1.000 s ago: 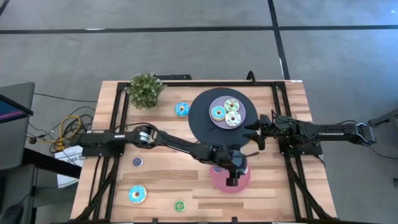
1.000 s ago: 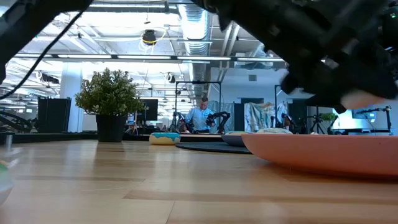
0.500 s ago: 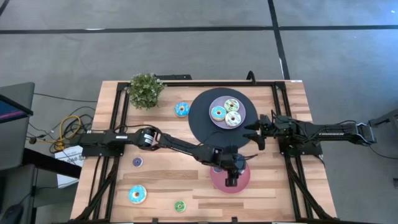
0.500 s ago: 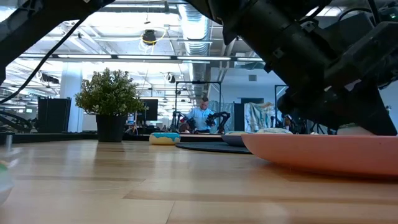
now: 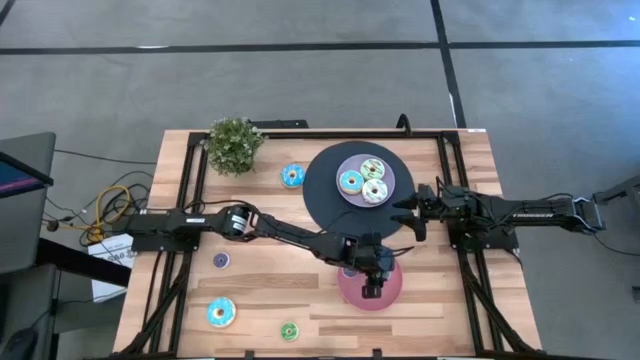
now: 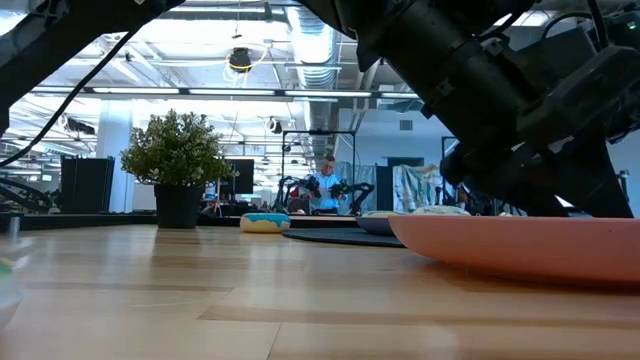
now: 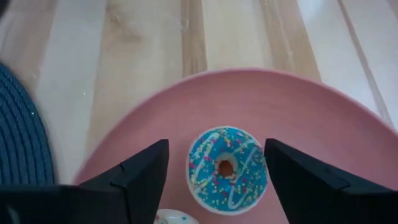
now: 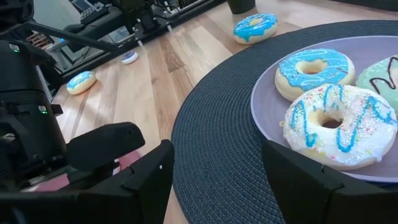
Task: Pick & Place donuts
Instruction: Put the small blue donut into the pink plate, then put the top big blue donut into the purple plate
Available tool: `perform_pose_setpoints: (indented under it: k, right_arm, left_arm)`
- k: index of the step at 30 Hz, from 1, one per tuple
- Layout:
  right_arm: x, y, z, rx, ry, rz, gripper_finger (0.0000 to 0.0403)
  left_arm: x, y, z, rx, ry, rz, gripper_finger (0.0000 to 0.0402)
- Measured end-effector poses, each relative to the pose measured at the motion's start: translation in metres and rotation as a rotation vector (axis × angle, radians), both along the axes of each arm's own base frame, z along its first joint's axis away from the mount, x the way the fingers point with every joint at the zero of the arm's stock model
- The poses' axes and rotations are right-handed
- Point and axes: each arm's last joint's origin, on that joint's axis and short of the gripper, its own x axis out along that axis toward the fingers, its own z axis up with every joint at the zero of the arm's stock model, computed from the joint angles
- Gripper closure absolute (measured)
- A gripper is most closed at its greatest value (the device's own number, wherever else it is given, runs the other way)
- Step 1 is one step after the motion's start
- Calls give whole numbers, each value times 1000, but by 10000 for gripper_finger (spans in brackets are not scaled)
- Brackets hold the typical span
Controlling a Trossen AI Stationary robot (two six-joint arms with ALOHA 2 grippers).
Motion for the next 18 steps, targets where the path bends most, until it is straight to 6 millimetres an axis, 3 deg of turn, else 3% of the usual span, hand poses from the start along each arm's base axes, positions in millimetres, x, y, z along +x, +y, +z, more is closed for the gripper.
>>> perform_pose_setpoints:
  k: [6, 11, 15, 18]
  right_arm:
    - [0, 0, 0, 0, 0, 0, 171]
    - [0, 0, 0, 0, 0, 0, 171]
    - [0, 0, 0, 0, 0, 0, 171]
    - [0, 0, 0, 0, 1, 0, 171]
  left_arm:
    - [0, 3, 4, 22, -2, -16, 132]
    - [-3, 9, 33, 86, -59, -22, 146]
    - [-11, 13, 59, 128, -65, -6, 183]
    - [-22, 17, 80, 155, -35, -30, 238]
